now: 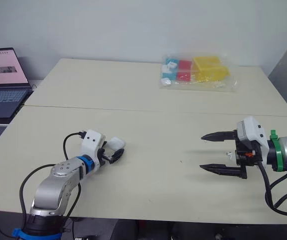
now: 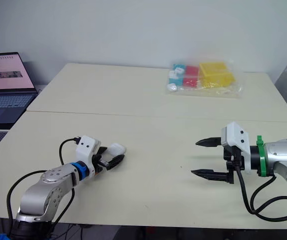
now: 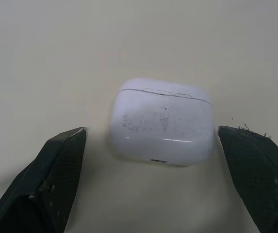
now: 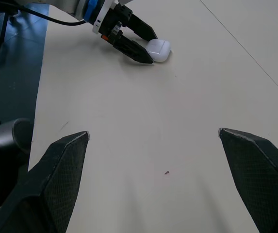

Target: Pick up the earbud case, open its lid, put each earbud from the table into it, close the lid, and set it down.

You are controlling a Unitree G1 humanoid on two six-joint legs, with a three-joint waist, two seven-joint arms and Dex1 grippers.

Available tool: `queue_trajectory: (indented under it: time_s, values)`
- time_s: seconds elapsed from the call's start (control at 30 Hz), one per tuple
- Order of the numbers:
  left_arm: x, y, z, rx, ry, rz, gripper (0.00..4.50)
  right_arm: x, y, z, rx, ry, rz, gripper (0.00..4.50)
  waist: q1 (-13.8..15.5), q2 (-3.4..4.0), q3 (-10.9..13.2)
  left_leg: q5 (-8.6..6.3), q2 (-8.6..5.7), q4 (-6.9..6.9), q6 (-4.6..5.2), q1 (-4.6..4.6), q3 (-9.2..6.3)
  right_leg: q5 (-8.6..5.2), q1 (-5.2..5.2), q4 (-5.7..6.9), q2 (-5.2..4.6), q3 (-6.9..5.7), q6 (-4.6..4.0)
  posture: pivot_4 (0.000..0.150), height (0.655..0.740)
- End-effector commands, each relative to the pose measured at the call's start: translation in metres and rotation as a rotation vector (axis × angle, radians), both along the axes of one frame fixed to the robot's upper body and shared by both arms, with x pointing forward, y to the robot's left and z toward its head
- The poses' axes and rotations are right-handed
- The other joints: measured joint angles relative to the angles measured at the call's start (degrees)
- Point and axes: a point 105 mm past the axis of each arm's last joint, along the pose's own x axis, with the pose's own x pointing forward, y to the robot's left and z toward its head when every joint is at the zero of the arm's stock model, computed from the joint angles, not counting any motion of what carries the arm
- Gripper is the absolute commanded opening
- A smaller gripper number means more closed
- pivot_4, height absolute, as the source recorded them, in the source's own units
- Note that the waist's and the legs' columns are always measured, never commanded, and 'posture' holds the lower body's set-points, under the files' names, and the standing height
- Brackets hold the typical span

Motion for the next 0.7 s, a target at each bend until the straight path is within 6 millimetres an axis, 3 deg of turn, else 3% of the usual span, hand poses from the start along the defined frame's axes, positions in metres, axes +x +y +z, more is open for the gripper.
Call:
queue_trajectory:
  time_s: [0.03,0.43,0.53,0.67,0.7]
  values:
    - [0.004,0.002,-0.003,0.024,0.016,-0.036,4.50,-0.005,0.008,0.008,0.012,-0.034,0.041,4.47,0.0,0.00,0.0,0.00,0.00,0.00,0.00,-0.01,0.00,0.00,0.00,0.00,0.00,0.00,0.00,0.150,0.7359]
    - [0.003,-0.007,-0.012,0.021,0.102,-0.093,4.50,-0.006,0.013,0.012,0.013,-0.060,0.066,4.47,0.0,0.03,0.0,0.00,0.01,0.01,0.00,0.01,0.00,0.01,0.01,0.01,-0.01,0.01,0.01,0.150,0.7359]
    - [0.003,-0.004,-0.013,0.037,0.107,-0.097,3.93,-0.006,0.013,0.012,0.011,-0.059,0.069,4.50,0.0,0.03,0.0,0.00,0.01,0.00,0.00,0.02,-0.01,0.00,0.03,0.00,-0.02,0.00,0.01,0.150,0.7359]
    - [-0.003,-0.004,-0.018,0.067,0.139,-0.146,2.79,-0.005,0.012,0.013,0.008,-0.069,0.063,4.50,0.0,0.03,0.0,0.00,0.01,-0.01,0.00,0.01,0.01,0.00,0.03,-0.04,-0.02,0.02,0.01,0.150,0.7359]
    - [-0.006,-0.005,-0.019,0.074,0.143,-0.169,2.78,-0.005,0.011,0.014,0.007,-0.072,0.060,4.50,0.0,0.04,0.0,0.00,0.02,-0.03,0.00,0.01,0.02,0.00,0.03,-0.05,-0.02,0.02,0.00,0.150,0.7359]
